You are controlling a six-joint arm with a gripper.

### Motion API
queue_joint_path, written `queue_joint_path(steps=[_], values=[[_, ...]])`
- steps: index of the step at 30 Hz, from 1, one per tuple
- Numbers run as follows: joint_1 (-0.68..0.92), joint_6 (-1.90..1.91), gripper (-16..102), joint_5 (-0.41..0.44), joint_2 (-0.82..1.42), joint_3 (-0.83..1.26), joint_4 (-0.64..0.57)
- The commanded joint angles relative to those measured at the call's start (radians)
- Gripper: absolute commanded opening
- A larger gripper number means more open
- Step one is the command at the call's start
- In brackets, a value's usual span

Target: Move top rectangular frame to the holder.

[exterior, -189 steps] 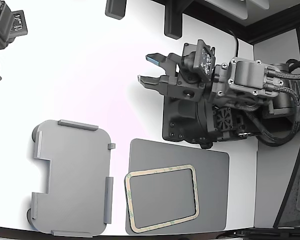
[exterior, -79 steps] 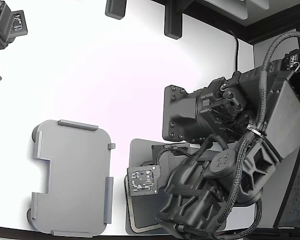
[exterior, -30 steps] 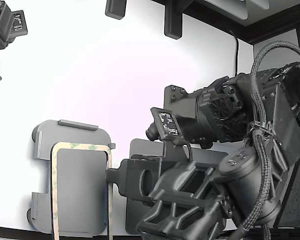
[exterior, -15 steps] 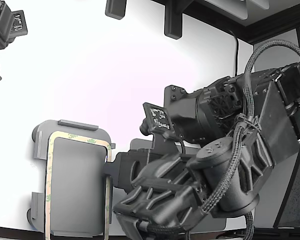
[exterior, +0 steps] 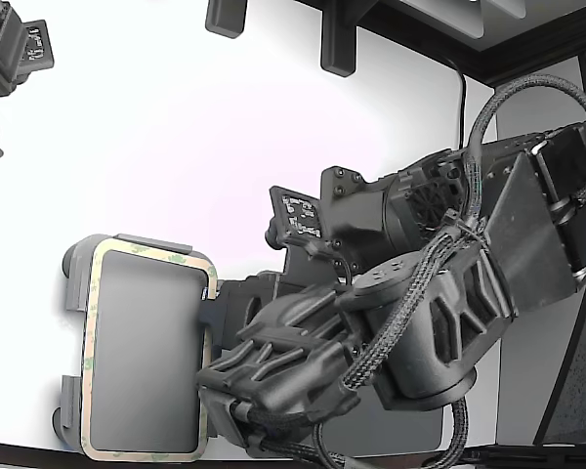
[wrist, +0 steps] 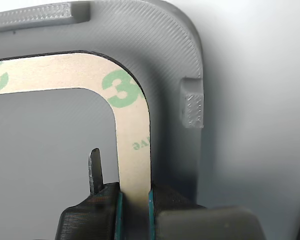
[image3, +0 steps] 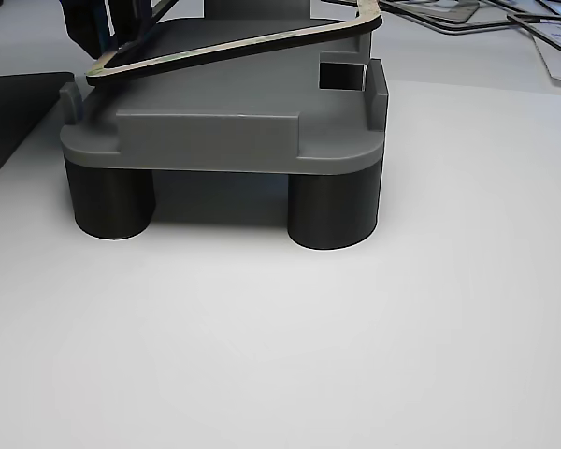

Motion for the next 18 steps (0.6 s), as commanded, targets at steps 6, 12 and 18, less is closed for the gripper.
queue_joint_path(steps=[6,12,18], values=[[-0.029,0.0,-6,-0.015,0.008,-0.014,0.011],[-0.032,0.005,-4,-0.018,0.006,-0.018,0.011],[-0.032,0.006,3,-0.026,0.006,-0.008,0.011]])
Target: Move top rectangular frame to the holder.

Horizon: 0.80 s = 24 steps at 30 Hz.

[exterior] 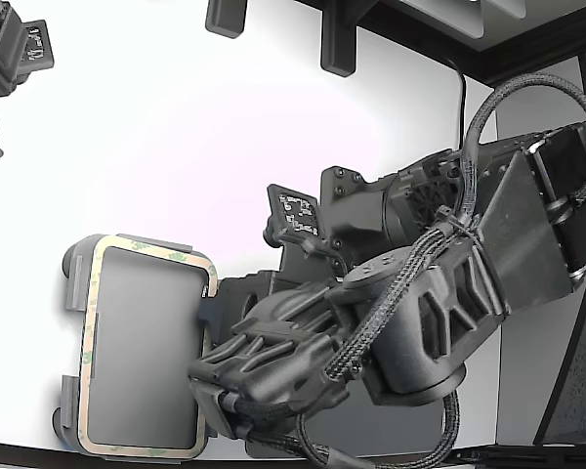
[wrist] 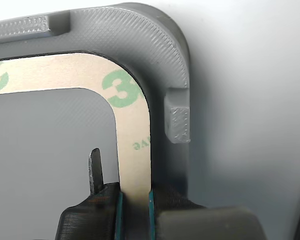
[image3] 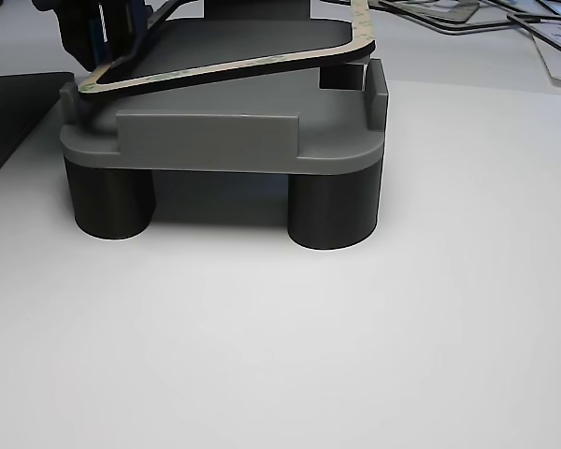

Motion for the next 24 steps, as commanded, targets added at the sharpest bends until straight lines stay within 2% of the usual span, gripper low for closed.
queue_joint_path(steps=[1,11,14,16,18,20,24], values=[[-0.015,0.0,5,-0.005,0.017,-0.014,0.011],[-0.015,-0.002,9,-0.015,0.017,-0.003,0.011],[-0.015,-0.005,15,-0.014,0.017,0.0,0.011],[-0.015,-0.006,29,-0.011,0.017,-0.002,0.011],[-0.015,-0.009,61,-0.009,0.017,-0.003,0.011],[-0.015,-0.012,99,-0.003,0.017,-0.008,0.011],[-0.015,-0.034,100,0.029,0.014,-0.038,0.011]])
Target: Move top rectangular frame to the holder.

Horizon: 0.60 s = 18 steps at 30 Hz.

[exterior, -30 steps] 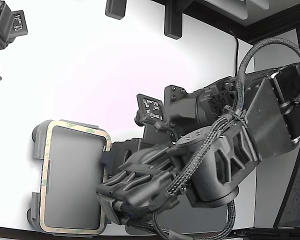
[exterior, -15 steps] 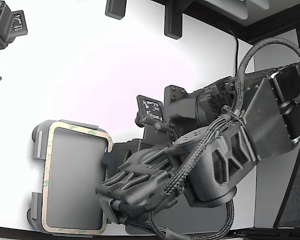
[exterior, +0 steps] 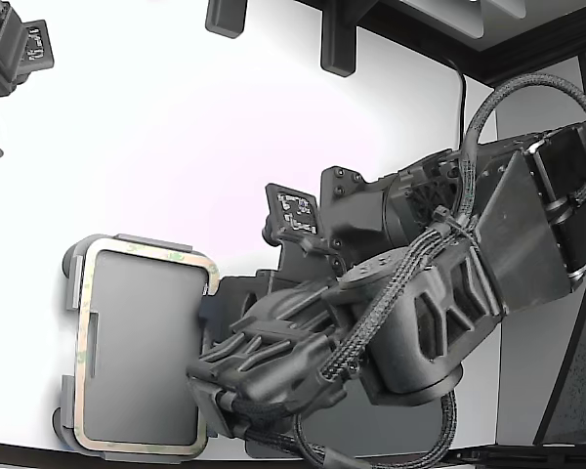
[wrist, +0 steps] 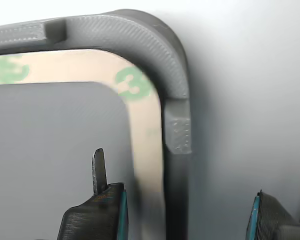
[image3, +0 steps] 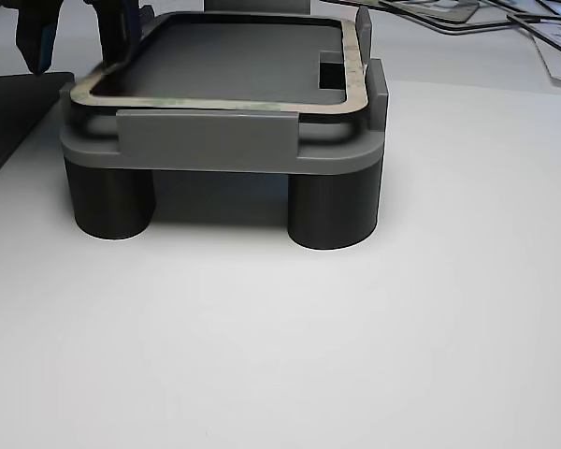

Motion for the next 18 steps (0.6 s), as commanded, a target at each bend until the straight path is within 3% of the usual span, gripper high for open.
queue_joint_path(steps=[1,5,9,18], values=[[-0.015,-0.017,100,0.021,0.018,-0.044,0.011],[-0.015,-0.077,100,0.052,0.018,-0.081,0.011],[0.003,-0.224,100,0.144,0.043,-0.164,0.009],[0.037,-0.904,100,0.324,0.222,-0.239,-0.014]])
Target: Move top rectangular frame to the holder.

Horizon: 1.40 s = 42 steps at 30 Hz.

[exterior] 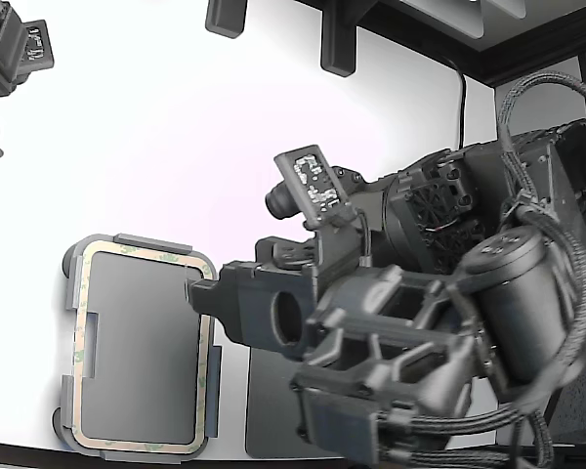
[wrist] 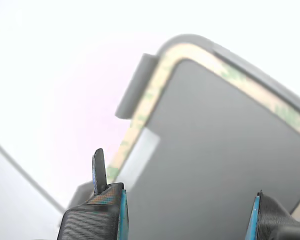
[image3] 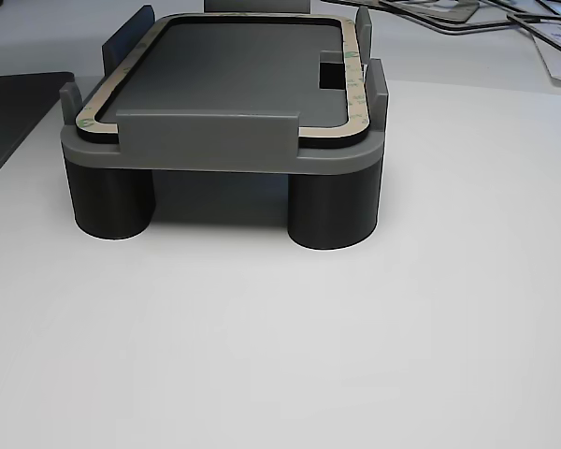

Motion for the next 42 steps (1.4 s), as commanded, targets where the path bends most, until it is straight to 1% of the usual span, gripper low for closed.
queue_joint_path(steps=[1,4,6,11,15,18,21,24,26,29,30,33,42], values=[[-0.009,-0.388,100,0.035,0.133,0.023,-0.035],[-0.018,-0.627,100,0.127,0.287,0.166,-0.121],[-0.051,-0.744,100,0.144,0.4,0.259,-0.16],[-0.193,-1.031,100,0.072,0.73,0.574,-0.259],[-0.282,-1.197,100,0.018,1.022,0.92,-0.417],[-0.341,-1.292,100,-0.02,1.197,1.134,-0.517],[-0.391,-1.342,100,-0.071,1.348,1.31,-0.601],[-0.408,-1.391,100,-0.084,1.462,1.439,-0.658],[-0.42,-1.379,100,-0.095,1.468,1.466,-0.629],[-0.454,-1.391,100,-0.144,1.468,1.485,-0.634],[-0.469,-1.405,100,-0.172,1.468,1.486,-0.638],[-0.551,-1.451,100,-0.301,1.466,1.532,-0.675],[-0.552,-1.46,100,-0.304,1.468,1.532,-0.67]])
